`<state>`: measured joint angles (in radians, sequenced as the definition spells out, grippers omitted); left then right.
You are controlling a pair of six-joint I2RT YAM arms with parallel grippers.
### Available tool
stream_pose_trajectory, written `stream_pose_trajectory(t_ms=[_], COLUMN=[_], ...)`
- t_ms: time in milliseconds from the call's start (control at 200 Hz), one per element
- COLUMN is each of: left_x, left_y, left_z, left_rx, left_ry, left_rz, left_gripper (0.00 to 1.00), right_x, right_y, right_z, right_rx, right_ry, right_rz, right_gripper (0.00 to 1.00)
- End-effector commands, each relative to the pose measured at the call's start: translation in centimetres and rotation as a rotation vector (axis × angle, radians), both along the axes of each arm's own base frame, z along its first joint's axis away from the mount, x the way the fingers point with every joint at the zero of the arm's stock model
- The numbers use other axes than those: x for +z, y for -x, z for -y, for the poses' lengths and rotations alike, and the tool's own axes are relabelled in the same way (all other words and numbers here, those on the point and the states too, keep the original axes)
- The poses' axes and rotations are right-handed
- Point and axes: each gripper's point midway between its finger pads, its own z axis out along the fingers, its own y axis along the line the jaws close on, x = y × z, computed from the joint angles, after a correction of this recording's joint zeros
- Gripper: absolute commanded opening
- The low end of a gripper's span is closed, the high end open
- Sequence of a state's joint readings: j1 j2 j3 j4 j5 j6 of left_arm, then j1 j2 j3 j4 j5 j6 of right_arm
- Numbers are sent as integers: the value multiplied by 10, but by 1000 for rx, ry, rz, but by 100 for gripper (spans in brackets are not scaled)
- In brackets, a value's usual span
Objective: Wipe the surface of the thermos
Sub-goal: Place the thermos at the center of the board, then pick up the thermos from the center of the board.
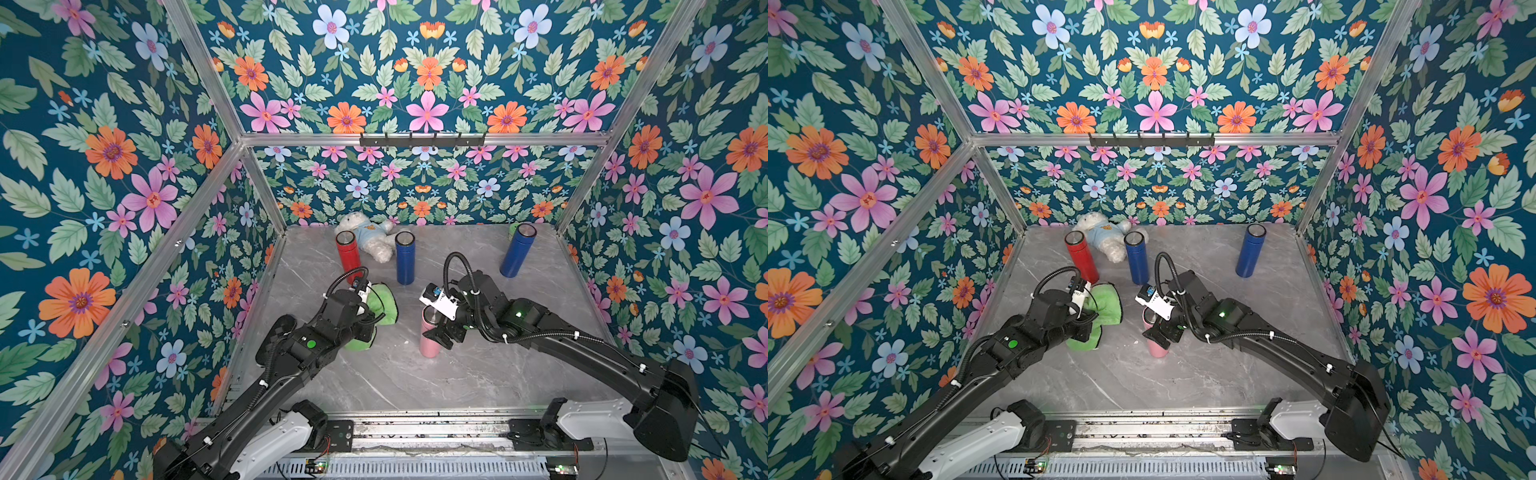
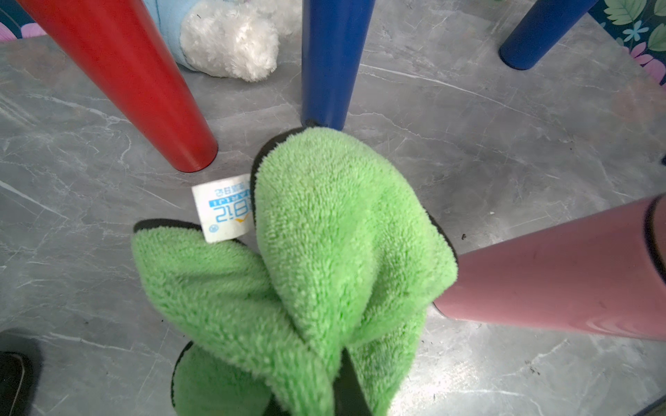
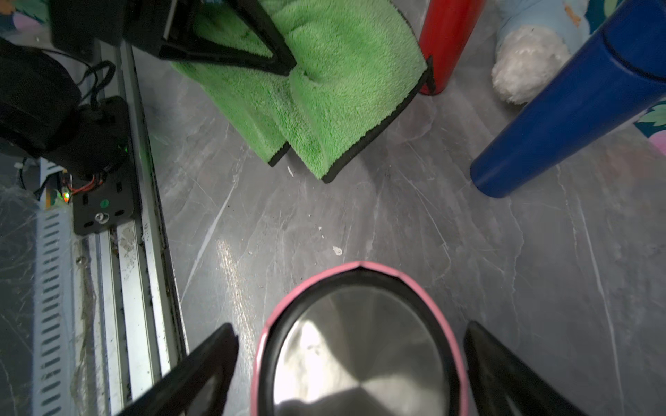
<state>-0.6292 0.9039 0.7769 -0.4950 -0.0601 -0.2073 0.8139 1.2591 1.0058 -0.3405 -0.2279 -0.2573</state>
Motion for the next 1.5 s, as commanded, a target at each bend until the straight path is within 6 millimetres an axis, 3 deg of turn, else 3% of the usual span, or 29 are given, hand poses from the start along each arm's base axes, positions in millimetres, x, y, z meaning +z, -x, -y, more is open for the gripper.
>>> stream_pose_trajectory(t_ms=[0, 905, 1090, 1265, 1385, 1495], left_x=[3, 15, 35, 74, 88, 89], left_y=[-2, -6, -6, 2, 7, 11], left_z=[0, -8, 4, 26, 34, 43], left_rx=[-3, 43, 3, -92, -134, -173], left_ry=[-6, -37, 38, 182, 228, 247], left_rz=[10, 8, 40, 87, 91, 68], left_gripper=[0, 0, 0, 0, 0, 0], right_x=[27, 6, -2, -9, -6, -1], right_y=[-17, -16, -14, -17, -18, -19], right_z=[-8, -14, -17, -21, -23, -24], right_rx=[-92, -85, -63, -59, -54, -47], right_ry=[-195, -517, -524, -551, -584, -610], right_rz=[102, 246, 241, 246, 250, 262], right_gripper=[97, 93, 86, 85, 67, 31])
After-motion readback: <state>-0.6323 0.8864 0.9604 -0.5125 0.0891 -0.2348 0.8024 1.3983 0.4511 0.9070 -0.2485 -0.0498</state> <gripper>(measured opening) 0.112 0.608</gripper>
